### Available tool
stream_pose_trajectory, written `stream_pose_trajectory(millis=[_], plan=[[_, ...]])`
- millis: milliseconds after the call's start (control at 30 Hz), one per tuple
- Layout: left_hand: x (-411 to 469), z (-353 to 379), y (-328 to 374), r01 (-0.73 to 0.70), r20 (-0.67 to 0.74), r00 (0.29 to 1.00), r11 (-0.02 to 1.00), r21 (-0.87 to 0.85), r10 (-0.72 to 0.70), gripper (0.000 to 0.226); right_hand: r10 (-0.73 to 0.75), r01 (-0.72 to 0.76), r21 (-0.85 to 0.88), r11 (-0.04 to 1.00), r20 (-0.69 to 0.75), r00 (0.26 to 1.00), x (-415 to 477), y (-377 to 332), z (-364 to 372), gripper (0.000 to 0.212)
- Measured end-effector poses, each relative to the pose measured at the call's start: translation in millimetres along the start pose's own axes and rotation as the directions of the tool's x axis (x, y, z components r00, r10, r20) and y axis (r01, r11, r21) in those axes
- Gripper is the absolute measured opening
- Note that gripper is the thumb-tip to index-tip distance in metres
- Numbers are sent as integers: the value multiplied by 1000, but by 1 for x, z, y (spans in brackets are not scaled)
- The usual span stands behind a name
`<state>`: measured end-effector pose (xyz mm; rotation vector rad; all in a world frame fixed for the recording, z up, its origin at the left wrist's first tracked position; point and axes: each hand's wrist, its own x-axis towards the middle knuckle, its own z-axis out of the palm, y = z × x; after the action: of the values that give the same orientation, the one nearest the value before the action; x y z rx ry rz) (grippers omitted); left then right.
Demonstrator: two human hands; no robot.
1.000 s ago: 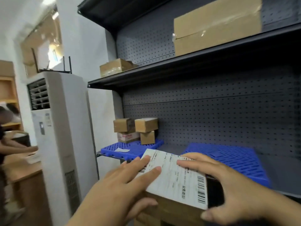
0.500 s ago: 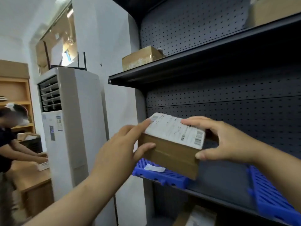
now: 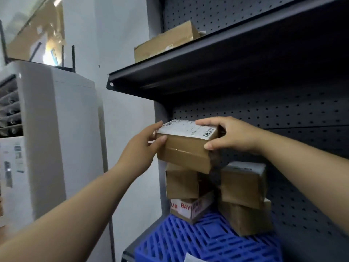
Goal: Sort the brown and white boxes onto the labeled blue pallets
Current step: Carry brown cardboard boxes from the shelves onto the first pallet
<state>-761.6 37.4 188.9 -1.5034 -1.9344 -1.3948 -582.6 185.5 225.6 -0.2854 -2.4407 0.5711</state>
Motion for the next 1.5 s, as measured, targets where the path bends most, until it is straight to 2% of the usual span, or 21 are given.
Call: stream_pose_trajectory(millis=[133, 400, 767, 967, 1100, 1200, 1300, 1400, 1500], plan=[[38, 10, -42, 48, 54, 998, 992, -116, -42, 40, 74, -73, 23, 997, -2, 997, 41, 17, 14, 62], [76, 33, -98, 117, 163, 983, 971, -208, -84, 41, 216, -218, 20, 976, 70, 974, 85, 41, 39, 59], [89, 44, -123, 170, 325, 942, 957, -237, -87, 45, 314, -341, 158, 926, 176, 933, 96, 55, 47, 63], [91, 43, -125, 171, 359, 930, 956, -240, -76, 49, 356, -402, 217, 890, 222, 908, 91, 52, 46, 91], [86, 41, -118, 159, 370, 926, 965, -209, -73, 56, 369, -383, 266, 884, 106, 924, 84, 44, 43, 98], [79, 31, -104, 58, 233, 972, 990, -125, -27, 59, 391, -364, 267, 892, -55, 919, 67, 30, 36, 89], [60, 18, -79, -124, 96, 987, 990, -72, 131, 56, 402, -365, 175, 914, -282, 871, 32, 10, 26, 75], [28, 8, -54, -332, 66, 941, 943, -1, 331, 60, 373, -394, 54, 917, -459, 806, -19, -16, 27, 64], [-2, 13, -31, -493, 138, 866, 867, 74, 481, 66, 348, -469, -72, 880, -573, 742, -78, -43, 37, 63]])
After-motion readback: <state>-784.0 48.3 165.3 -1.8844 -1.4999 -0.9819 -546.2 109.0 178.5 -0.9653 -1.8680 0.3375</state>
